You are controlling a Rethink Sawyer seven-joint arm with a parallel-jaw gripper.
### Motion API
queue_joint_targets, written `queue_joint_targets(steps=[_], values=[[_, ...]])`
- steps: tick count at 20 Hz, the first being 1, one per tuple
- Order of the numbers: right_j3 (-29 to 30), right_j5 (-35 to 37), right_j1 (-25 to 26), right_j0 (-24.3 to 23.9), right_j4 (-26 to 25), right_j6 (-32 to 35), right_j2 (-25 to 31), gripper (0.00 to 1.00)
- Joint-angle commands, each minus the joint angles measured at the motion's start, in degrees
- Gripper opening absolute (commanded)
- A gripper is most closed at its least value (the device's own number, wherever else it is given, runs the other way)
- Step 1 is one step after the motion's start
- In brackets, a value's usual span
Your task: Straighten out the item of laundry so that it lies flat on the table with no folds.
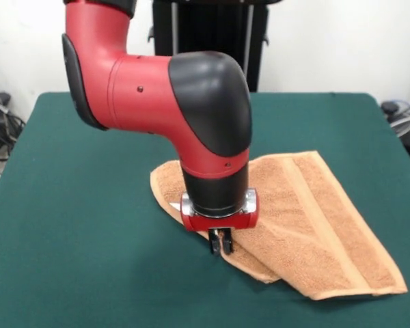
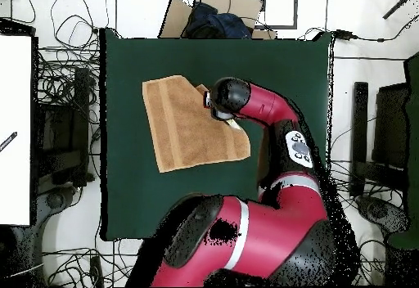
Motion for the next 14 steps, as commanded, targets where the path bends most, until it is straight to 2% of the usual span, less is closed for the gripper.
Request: queue_joint_targets(steps=[1, 5, 14], values=[[7.20, 3.05, -4.55, -5.19, -2.98, -1.47, 1.92, 0.00], [9.50, 2.29, -6.16, -7.04, -3.70, -1.42, 2.37, 0.00], [9.92, 3.06, -7.55, -8.50, -5.48, -1.00, 2.38, 0.00]])
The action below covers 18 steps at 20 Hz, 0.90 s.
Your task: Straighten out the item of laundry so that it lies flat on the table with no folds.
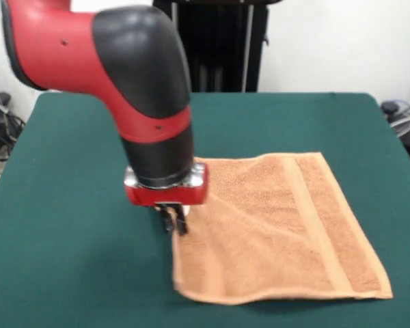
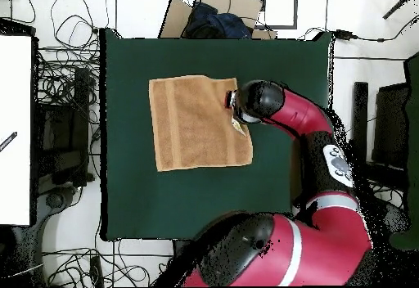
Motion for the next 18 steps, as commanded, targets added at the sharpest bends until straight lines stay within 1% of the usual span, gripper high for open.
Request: queue_joint_targets(steps=[1, 6, 12, 13, 16, 18], values=[[4.93, 3.19, -1.89, -1.42, -4.71, -0.94, 0.17, 0.00], [4.38, 3.85, -2.11, -2.20, -5.55, -0.90, 0.29, 0.00], [2.96, 3.61, -1.09, -2.44, -6.77, -0.98, 1.40, 0.00], [2.52, 3.65, -0.82, -2.73, -6.87, -1.29, 1.96, 1.00], [2.74, 2.20, -1.20, -2.75, -7.47, -1.62, 2.05, 1.00], [4.50, -1.08, -2.07, -3.45, -8.13, -1.67, 2.85, 1.00]])
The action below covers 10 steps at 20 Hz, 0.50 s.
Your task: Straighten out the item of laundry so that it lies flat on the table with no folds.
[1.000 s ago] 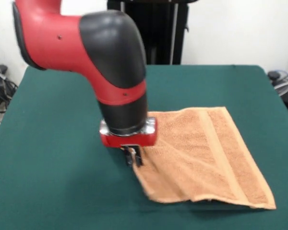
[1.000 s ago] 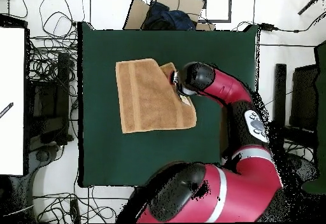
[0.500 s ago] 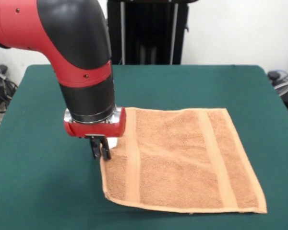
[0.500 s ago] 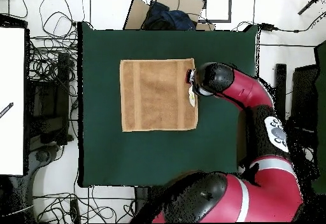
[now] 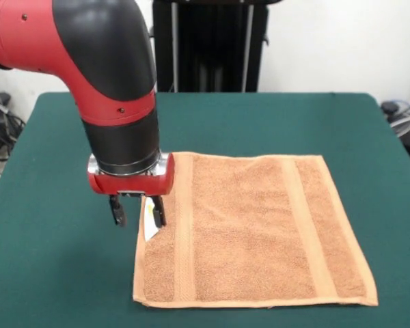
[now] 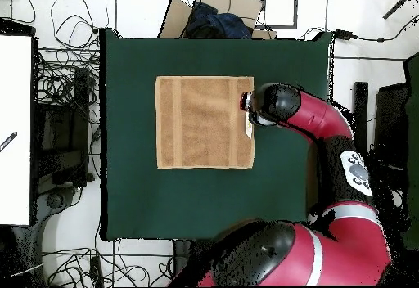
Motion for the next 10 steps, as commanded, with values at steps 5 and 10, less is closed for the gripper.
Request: queue_joint_targets(steps=[5, 10], values=[[5.07, -3.66, -0.76, -0.74, -4.95, -0.17, 3.29, 1.00], [9.43, -10.63, -7.47, 2.45, -4.89, 4.52, 5.36, 1.00]])
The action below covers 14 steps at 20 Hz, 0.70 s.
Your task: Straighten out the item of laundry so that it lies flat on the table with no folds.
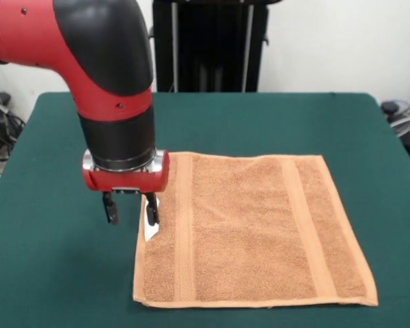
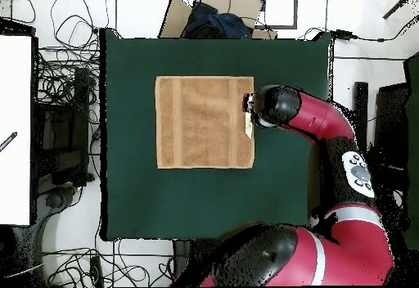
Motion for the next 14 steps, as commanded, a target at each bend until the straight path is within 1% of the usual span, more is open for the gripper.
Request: queue_joint_targets(steps=[1, 3, 4, 6, 8, 12, 14], values=[[10.03, -9.96, -8.66, 3.83, -2.33, 5.94, 5.20, 1.00], [11.81, -12.38, -12.05, 5.77, -2.26, 7.85, 5.28, 1.00], [11.57, -11.56, -12.73, 7.03, -1.86, 8.58, 4.61, 1.00], [10.30, -8.83, -12.73, 9.23, -0.42, 10.10, 3.11, 1.00], [9.49, -8.05, -12.92, 10.77, 0.24, 11.08, 1.90, 1.00], [9.61, -6.48, -14.33, 12.80, 1.16, 12.45, -0.11, 1.00], [10.65, -7.33, -15.10, 13.04, 1.72, 13.01, -0.42, 1.00]])
